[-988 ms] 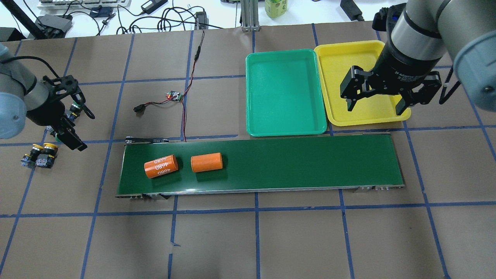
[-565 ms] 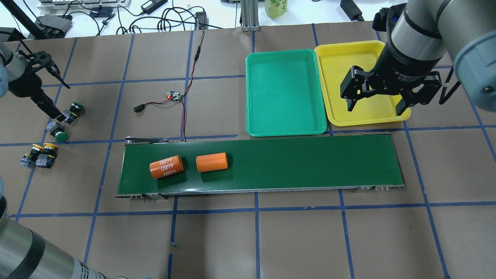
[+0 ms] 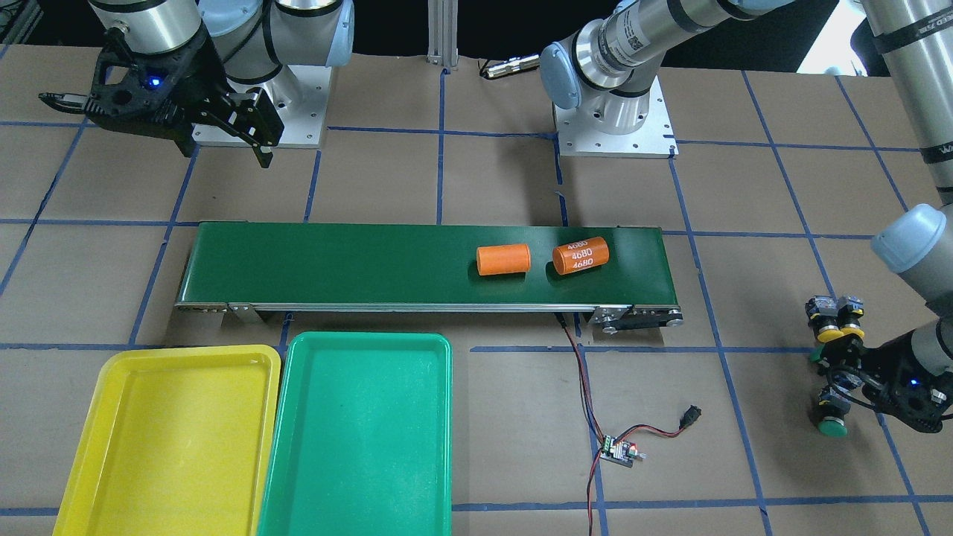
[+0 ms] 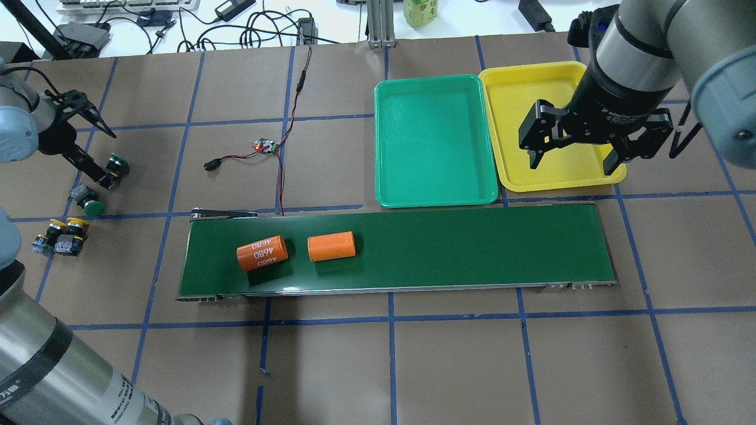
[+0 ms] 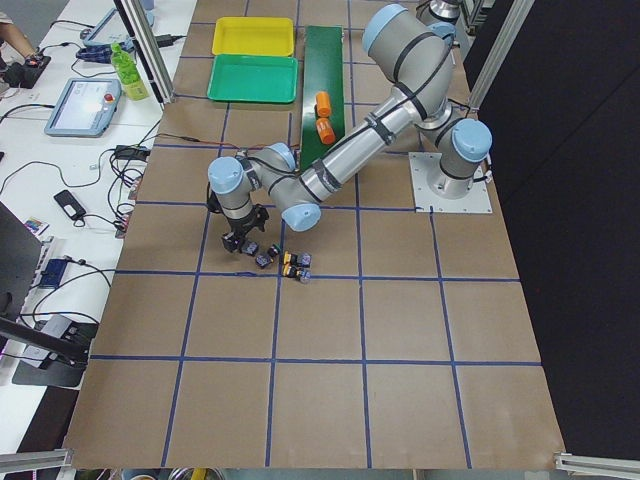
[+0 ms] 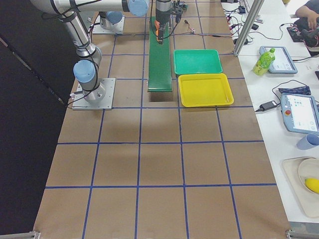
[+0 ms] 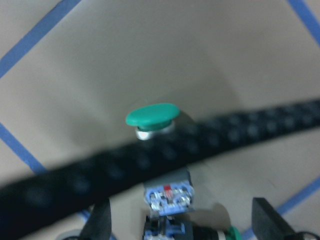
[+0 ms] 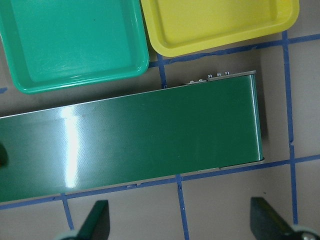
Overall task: Sort buttons by color to trays
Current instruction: 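Grasp the green-capped button switch with the left gripper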
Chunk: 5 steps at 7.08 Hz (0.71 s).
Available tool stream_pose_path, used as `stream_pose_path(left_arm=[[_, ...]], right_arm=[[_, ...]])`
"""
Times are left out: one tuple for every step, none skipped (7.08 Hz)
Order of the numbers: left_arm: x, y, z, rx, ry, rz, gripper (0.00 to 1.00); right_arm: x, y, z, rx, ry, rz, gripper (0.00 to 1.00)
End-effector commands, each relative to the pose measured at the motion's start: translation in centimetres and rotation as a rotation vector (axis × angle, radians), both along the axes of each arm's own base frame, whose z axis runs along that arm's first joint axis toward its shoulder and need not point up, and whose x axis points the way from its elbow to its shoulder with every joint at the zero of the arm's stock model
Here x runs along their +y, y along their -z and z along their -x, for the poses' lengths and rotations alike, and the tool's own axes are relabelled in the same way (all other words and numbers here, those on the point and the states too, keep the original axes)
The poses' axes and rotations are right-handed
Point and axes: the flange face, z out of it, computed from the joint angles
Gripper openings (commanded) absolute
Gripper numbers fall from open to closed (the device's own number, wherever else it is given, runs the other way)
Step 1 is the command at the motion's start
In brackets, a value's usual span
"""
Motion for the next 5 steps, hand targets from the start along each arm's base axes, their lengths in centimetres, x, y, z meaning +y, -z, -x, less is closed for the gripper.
stream_pose_path(left_arm=[[-0.3, 1.7, -0.2, 0.008, -0.003, -0.010, 0.42], [-0.5, 1.0, -0.4, 0.000, -0.009, -0.001, 0.00], [-0.3, -0.4, 1.0, 0.000, -0.009, 0.012, 0.00], [0.0, -2.5, 3.2, -0.010, 0.016, 0.021, 0.00], [0.8, -4.4, 4.2, -0.021, 0.030, 0.034, 0.00]], right_arm=[[0.0, 0.0, 0.0, 0.001, 0.000, 0.000, 1.00], [0.0, 0.0, 0.0, 0.001, 0.000, 0.000, 1.00], [0.0, 0.0, 0.0, 0.001, 0.000, 0.000, 1.00], [0.0, 0.0, 0.0, -0.001, 0.000, 0.000, 1.00], [0.0, 0.0, 0.0, 0.001, 0.000, 0.000, 1.00]])
